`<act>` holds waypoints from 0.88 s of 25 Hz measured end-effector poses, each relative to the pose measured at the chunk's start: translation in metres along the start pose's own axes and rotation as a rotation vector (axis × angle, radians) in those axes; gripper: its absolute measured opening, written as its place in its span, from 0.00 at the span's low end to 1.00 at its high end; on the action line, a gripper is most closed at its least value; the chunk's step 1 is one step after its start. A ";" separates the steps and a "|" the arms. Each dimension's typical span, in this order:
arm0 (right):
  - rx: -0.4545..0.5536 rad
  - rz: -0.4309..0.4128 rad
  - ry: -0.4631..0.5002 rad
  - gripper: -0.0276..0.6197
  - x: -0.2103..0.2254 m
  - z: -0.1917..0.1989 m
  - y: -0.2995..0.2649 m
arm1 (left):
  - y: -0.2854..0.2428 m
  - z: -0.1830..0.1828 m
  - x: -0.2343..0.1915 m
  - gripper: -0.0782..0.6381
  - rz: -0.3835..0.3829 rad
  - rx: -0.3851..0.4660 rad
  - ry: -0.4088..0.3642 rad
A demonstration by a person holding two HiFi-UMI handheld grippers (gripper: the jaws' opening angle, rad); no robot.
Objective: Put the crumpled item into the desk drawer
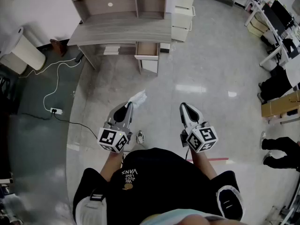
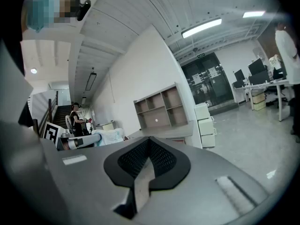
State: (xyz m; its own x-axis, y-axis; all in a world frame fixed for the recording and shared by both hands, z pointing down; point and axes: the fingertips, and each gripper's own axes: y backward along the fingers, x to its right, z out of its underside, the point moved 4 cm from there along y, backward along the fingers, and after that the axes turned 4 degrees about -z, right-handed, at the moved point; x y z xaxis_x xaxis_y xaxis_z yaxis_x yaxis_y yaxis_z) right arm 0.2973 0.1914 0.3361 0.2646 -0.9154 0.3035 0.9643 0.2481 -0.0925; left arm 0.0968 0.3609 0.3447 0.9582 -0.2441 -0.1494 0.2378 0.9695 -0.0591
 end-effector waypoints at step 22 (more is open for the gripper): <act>0.047 0.165 -0.033 0.05 -0.014 -0.003 -0.146 | -0.084 -0.022 -0.155 0.19 0.149 -0.037 -0.025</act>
State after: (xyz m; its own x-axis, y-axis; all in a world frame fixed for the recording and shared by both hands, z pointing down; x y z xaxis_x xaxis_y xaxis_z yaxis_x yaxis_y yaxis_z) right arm 0.1528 0.1676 0.3428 0.4185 -0.8504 0.3189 0.9071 0.4091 -0.0992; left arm -0.0754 0.3168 0.3516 0.9863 -0.0961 -0.1344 0.0866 0.9934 -0.0746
